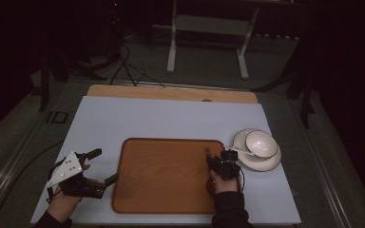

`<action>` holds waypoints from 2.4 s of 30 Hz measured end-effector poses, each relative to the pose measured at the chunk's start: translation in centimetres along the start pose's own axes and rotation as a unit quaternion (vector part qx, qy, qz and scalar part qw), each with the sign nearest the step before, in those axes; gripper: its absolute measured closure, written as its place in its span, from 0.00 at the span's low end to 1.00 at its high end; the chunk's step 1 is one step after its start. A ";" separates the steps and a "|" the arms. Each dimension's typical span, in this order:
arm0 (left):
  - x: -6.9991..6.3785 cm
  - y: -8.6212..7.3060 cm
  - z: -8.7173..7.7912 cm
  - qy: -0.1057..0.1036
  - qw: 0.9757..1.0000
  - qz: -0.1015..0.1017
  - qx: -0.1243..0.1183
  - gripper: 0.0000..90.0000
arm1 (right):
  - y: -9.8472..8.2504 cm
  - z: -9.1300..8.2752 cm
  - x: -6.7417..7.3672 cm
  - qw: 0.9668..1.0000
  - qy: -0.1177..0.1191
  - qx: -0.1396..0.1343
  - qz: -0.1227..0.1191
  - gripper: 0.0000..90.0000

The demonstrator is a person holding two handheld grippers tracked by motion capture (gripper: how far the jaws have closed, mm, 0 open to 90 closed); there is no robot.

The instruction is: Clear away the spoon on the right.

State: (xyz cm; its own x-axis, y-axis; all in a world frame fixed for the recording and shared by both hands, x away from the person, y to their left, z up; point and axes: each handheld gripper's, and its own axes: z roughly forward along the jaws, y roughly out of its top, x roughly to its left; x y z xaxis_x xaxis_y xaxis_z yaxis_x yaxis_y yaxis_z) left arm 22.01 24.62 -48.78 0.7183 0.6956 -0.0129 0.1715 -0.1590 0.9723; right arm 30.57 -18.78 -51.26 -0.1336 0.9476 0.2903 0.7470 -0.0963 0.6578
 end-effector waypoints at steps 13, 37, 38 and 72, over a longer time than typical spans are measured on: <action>0.0 0.0 0.1 -0.001 1.000 0.001 0.002 0.02 | 1.0 -1.5 -0.1 0.999 0.025 0.013 -0.039 0.41; 0.2 -0.2 0.2 0.002 1.000 -0.004 0.008 0.02 | 3.2 -7.0 -1.5 0.983 0.128 -0.034 -0.130 0.20; 0.2 -0.2 0.2 0.002 1.000 -0.003 0.008 0.02 | 3.2 -7.3 -1.6 0.982 0.130 -0.035 -0.132 0.20; 0.0 -0.4 0.6 -0.007 1.000 0.008 0.019 0.02 | -0.9 -8.5 -7.0 0.967 0.148 -0.026 -0.205 0.20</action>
State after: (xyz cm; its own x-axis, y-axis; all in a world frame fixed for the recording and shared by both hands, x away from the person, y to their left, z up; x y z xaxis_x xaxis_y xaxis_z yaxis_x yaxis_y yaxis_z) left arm 22.36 24.26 -49.31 0.7311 0.6823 -0.0004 0.1845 -0.1971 0.9629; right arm 25.30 -27.87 -47.98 -0.5973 0.7818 0.1790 0.5596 0.2464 0.7913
